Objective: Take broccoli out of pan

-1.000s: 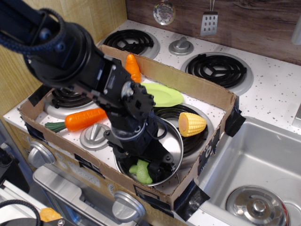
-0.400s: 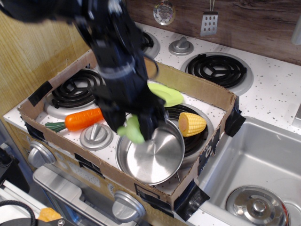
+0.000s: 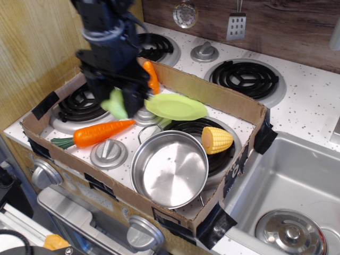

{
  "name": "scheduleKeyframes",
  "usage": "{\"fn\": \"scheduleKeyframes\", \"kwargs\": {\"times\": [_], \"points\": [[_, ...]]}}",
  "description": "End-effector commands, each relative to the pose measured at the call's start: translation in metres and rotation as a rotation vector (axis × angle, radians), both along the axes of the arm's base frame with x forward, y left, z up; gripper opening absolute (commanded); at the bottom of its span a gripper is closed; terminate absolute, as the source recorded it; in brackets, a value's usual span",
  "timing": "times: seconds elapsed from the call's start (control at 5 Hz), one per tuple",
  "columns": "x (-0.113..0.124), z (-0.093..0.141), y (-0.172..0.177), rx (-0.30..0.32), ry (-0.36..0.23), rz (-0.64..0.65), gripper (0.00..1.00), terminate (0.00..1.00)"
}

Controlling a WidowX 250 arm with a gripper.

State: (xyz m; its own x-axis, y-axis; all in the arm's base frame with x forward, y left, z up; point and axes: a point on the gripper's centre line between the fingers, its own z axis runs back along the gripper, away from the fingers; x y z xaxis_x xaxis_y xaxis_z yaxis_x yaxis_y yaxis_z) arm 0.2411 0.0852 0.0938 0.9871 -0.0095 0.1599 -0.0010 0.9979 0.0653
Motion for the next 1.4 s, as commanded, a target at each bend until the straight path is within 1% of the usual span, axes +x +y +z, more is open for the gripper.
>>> {"fn": "scheduleKeyframes", "kwargs": {"times": [0.0, 0.2, 0.4, 0.6, 0.8, 1.0, 1.2], "points": [[0.052, 0.011, 0.052, 0.084, -0.077, -0.151, 0.0, 0.0], [0.077, -0.003, 0.073, 0.118, -0.13, -0.229, 0.0, 0.0], [0.096, -0.015, 0.088, 0.164, -0.191, -0.314, 0.0, 0.0], [0.112, -0.02, 0.1, 0.224, -0.259, -0.361, 0.0, 0.0], [0.128, -0.021, 0.109, 0.233, -0.276, -0.419, 0.0, 0.0], [0.14, -0.016, 0.112, 0.23, -0.271, -0.452, 0.0, 0.0], [0.144, -0.013, 0.11, 0.226, -0.256, -0.454, 1.0, 0.0]]}}
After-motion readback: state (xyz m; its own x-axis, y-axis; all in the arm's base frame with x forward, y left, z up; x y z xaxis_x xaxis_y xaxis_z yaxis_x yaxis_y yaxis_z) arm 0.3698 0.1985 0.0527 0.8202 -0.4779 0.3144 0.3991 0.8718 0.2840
